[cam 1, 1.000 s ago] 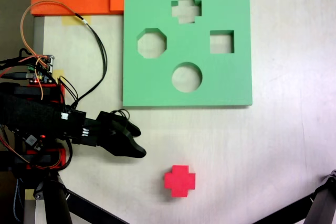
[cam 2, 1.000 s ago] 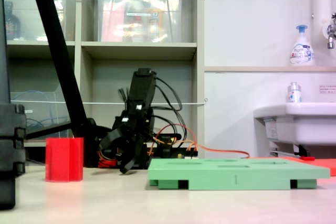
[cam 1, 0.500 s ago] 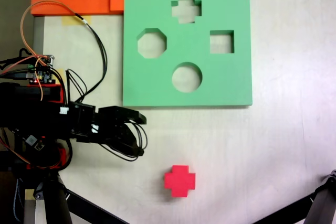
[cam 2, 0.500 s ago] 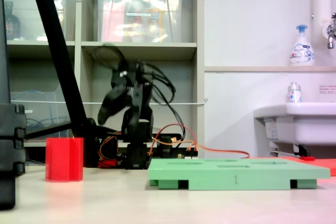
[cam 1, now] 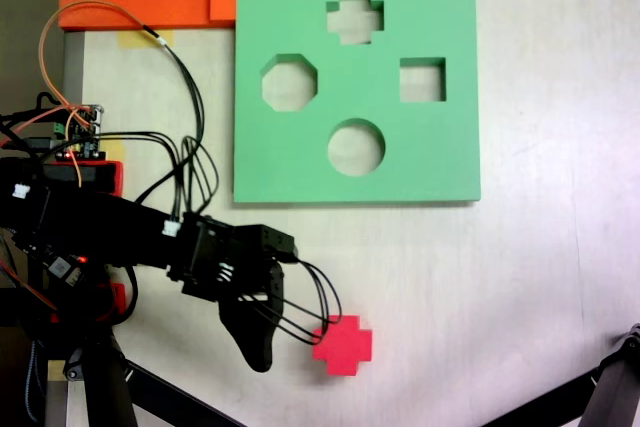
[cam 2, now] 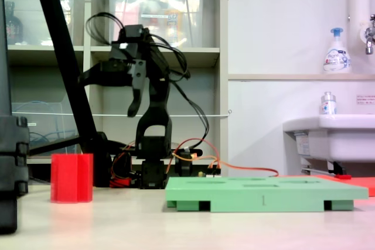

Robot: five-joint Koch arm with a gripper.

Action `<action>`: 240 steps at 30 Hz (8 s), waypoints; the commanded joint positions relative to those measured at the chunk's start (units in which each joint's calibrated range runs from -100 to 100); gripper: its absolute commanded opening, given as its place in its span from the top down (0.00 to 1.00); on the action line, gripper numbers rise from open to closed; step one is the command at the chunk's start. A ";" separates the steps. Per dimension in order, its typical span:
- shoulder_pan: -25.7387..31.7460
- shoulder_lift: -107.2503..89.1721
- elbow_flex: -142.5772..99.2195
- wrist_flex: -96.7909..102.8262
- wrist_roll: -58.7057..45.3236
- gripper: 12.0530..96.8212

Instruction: Put the cross columnar block into the corresponding hole

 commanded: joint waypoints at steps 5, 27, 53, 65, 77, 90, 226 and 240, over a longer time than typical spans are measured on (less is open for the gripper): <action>-1.61 16.91 6.37 0.20 -2.00 0.01; -3.03 48.89 11.76 13.20 -2.05 0.01; -2.83 56.43 2.48 14.26 -1.32 0.59; -2.20 43.45 2.29 0.59 0.10 0.59; 5.18 -0.97 4.58 -4.61 9.43 0.59; 27.99 -3.90 6.07 0.30 28.03 0.59; 21.83 -13.68 29.90 13.49 -18.90 0.17; 9.57 -40.49 -56.04 79.64 -36.19 0.43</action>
